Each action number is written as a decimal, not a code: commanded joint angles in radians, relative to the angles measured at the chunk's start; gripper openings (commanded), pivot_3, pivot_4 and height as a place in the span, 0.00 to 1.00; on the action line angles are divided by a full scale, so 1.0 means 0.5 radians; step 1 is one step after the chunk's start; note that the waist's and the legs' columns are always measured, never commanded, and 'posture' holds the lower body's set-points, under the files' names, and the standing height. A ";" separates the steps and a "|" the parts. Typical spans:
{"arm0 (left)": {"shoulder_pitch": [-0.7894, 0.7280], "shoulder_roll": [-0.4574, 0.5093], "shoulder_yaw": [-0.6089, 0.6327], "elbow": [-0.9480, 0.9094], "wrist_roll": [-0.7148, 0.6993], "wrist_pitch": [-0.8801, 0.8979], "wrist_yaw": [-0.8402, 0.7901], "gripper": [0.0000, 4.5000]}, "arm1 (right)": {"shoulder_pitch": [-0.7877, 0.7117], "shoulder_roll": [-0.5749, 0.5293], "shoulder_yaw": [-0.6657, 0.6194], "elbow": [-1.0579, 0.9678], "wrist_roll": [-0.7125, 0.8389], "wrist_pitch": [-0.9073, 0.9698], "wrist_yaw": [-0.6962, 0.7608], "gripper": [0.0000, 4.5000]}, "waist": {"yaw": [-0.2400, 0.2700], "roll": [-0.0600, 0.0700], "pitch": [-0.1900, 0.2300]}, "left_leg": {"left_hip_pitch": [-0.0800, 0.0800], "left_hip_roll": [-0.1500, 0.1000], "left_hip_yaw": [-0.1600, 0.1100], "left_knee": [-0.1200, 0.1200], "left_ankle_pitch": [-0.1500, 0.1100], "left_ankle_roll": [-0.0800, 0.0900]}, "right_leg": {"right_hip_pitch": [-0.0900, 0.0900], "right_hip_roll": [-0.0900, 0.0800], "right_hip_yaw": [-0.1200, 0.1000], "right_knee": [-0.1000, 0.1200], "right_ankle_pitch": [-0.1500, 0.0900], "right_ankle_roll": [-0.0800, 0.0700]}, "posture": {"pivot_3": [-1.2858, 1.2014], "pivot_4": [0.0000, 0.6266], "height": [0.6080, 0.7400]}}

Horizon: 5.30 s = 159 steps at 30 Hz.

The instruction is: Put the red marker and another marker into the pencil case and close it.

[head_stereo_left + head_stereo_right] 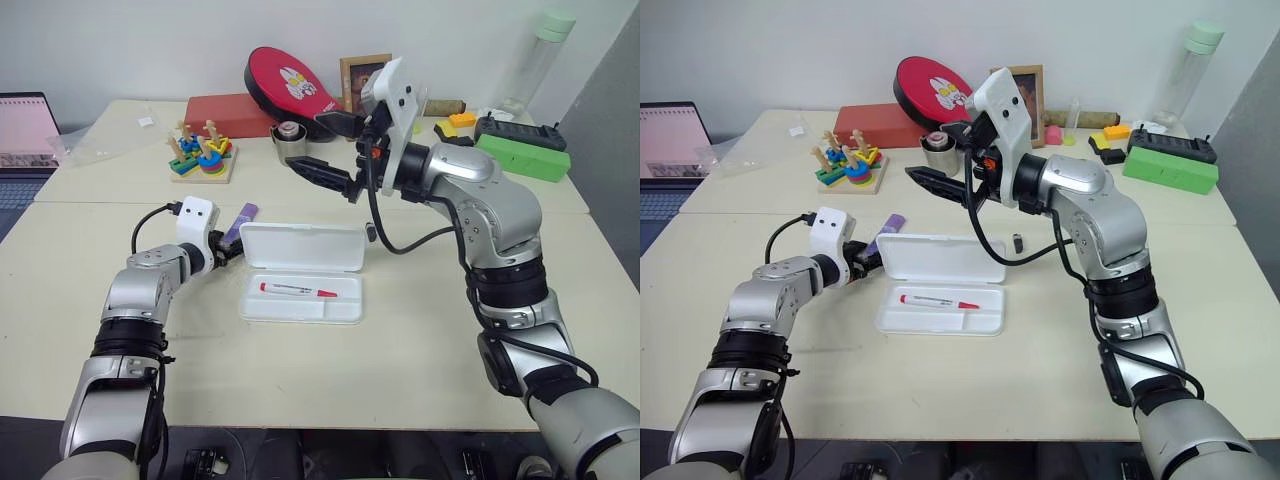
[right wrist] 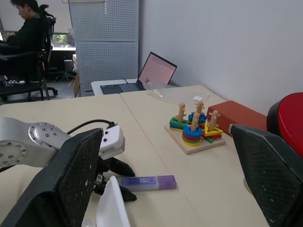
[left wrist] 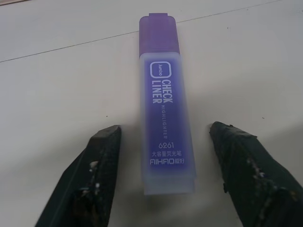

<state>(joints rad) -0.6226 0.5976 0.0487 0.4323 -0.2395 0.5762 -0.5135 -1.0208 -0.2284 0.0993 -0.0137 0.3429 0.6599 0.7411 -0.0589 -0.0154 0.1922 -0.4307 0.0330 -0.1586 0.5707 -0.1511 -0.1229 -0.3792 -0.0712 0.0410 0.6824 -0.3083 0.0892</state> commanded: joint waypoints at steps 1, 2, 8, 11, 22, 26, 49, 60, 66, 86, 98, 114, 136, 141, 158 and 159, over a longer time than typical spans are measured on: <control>0.009 -0.006 0.023 0.019 0.038 -0.005 -0.004 0.49 | -0.029 -0.013 -0.026 -0.094 0.043 -0.029 0.000 1.00 | 0.000 0.000 0.000 | 0.000 0.000 0.000 0.000 0.000 0.000 | 0.000 0.000 0.000 0.000 0.000 0.000 | 0.52 0.24 1.00; 0.011 -0.006 0.025 0.019 0.040 -0.007 -0.003 0.45 | -0.027 -0.013 -0.025 -0.093 0.043 -0.029 0.000 1.00 | 0.000 0.000 0.000 | 0.000 0.000 0.000 0.000 0.000 0.000 | 0.000 0.000 0.000 0.000 0.000 0.000 | 0.52 0.24 1.00; 0.024 -0.024 0.052 0.016 0.044 -0.064 0.027 0.26 | -0.020 -0.023 -0.020 -0.094 0.043 -0.033 0.015 1.00 | 0.000 0.000 0.000 | 0.000 0.000 0.000 0.000 0.000 0.000 | 0.000 0.000 0.000 0.000 0.000 0.000 | 0.52 0.24 1.00; 0.040 -0.037 0.115 -0.016 0.046 -0.120 0.103 0.26 | -0.004 -0.056 -0.041 -0.106 0.070 -0.012 0.048 1.00 | 0.000 0.000 0.000 | 0.000 0.000 0.000 0.000 0.000 0.000 | 0.000 0.000 0.000 0.000 0.000 0.000 | 0.52 0.24 1.00; 0.080 0.196 0.581 -1.144 -0.643 0.011 -0.235 0.26 | 0.253 -0.478 -0.336 -0.429 0.584 0.259 0.433 1.00 | 0.005 -0.001 0.001 | -0.004 0.000 -0.001 0.001 0.000 0.000 | -0.001 0.000 -0.001 -0.004 0.000 0.000 | 0.52 0.24 1.00; 0.280 0.454 0.477 -1.606 -0.878 0.176 -0.612 0.26 | 0.506 -0.728 -0.277 -0.656 0.671 0.316 0.611 1.00 | 0.010 0.000 0.001 | -0.004 0.000 0.001 0.000 0.000 0.000 | 0.002 -0.002 0.000 -0.007 -0.001 0.001 | 0.52 0.24 1.00; 0.545 0.853 -0.353 -1.150 -0.012 -0.701 -1.501 0.26 | 0.860 -0.945 0.198 -0.898 0.311 0.209 0.509 1.00 | 0.012 0.004 0.004 | -0.004 0.000 0.006 0.002 -0.001 0.001 | -0.003 -0.001 0.004 -0.005 -0.002 0.002 | 0.52 0.24 1.00; 0.291 0.746 -0.531 -0.838 0.151 -0.884 -1.724 0.26 | 0.911 -0.938 0.179 -0.962 0.318 0.239 0.419 1.00 | 0.007 0.004 0.004 | -0.004 0.000 0.005 0.002 -0.001 0.001 | -0.003 -0.001 0.004 -0.004 -0.003 0.003 | 0.52 0.24 1.00; 0.196 0.710 -0.585 -0.723 0.256 -0.918 -1.764 0.26 | 0.935 -0.937 0.170 -1.003 0.340 0.259 0.387 1.00 | 0.005 0.004 0.004 | -0.004 0.000 0.005 0.003 -0.001 0.001 | -0.002 -0.001 0.004 -0.004 -0.003 0.004 | 0.52 0.24 1.00; 0.212 0.575 -0.424 -0.924 0.063 -0.638 -1.710 0.99 | 0.953 -0.905 -0.004 -0.967 0.479 0.264 0.336 1.00 | 0.005 0.004 0.004 | -0.004 0.000 0.004 0.004 0.000 0.001 | -0.001 -0.001 0.003 -0.003 -0.002 0.003 | 0.52 0.24 1.00; 0.210 0.077 0.188 -1.389 -0.458 -0.029 -0.824 0.99 | 0.683 -0.641 -0.048 -0.147 0.050 0.412 -0.391 1.00 | 0.001 0.003 0.003 | -0.001 0.000 0.002 0.007 0.000 0.001 | 0.003 0.000 0.002 -0.002 0.000 0.003 | 0.52 0.24 1.00; 0.256 0.072 0.240 -1.482 -0.608 0.114 -0.606 0.99 | 0.358 0.078 -0.002 0.709 -0.245 0.138 -0.812 1.00 | -0.030 0.004 0.003 | -0.002 0.000 0.002 0.006 0.000 0.001 | 0.002 0.000 0.002 -0.001 0.000 0.002 | 0.52 0.24 1.00; 0.229 0.063 0.195 -1.430 -0.552 0.022 -0.548 1.00 | 0.306 0.149 0.048 1.079 -0.524 -0.070 -0.850 0.07 | -0.049 0.004 0.002 | 0.002 0.000 0.002 0.006 0.000 0.001 | 0.005 0.000 0.002 0.001 0.001 0.002 | 0.52 0.24 1.00; 0.175 0.048 0.159 -1.376 -0.526 -0.026 -0.565 1.00 | 0.262 0.057 -0.019 1.008 -0.483 -0.161 -0.751 0.06 | -0.041 0.004 0.002 | 0.002 0.000 0.002 0.006 0.000 0.001 | 0.005 0.000 0.002 0.000 0.001 0.002 | 0.52 0.24 1.00; 0.461 0.617 -0.059 -1.553 -0.513 -0.120 -1.300 1.00 | 0.860 -0.737 0.301 -0.618 0.176 0.070 0.609 0.06 | -0.056 0.007 0.004 | 0.001 0.000 0.003 0.002 -0.001 0.003 | 0.003 0.000 0.004 -0.001 -0.002 0.003 | 0.52 0.24 1.00; 0.472 0.624 -0.056 -1.549 -0.509 -0.122 -1.308 1.00 | 0.881 -0.732 0.366 -0.626 0.133 0.073 0.592 0.06 | -0.050 0.007 0.004 | 0.001 0.000 0.003 0.003 -0.001 0.003 | 0.003 0.000 0.004 -0.001 -0.002 0.003 | 0.52 0.24 1.00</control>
<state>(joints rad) -0.3939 0.8862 0.0042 -0.3193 -0.4876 0.5324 -1.1515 -0.5885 -0.5871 0.2290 -0.2678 0.4446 0.6896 1.0446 -0.0840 -0.0119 0.1942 -0.4302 0.0331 -0.1570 0.5726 -0.1515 -0.1216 -0.3777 -0.0713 0.0429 0.6818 -0.3098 0.0920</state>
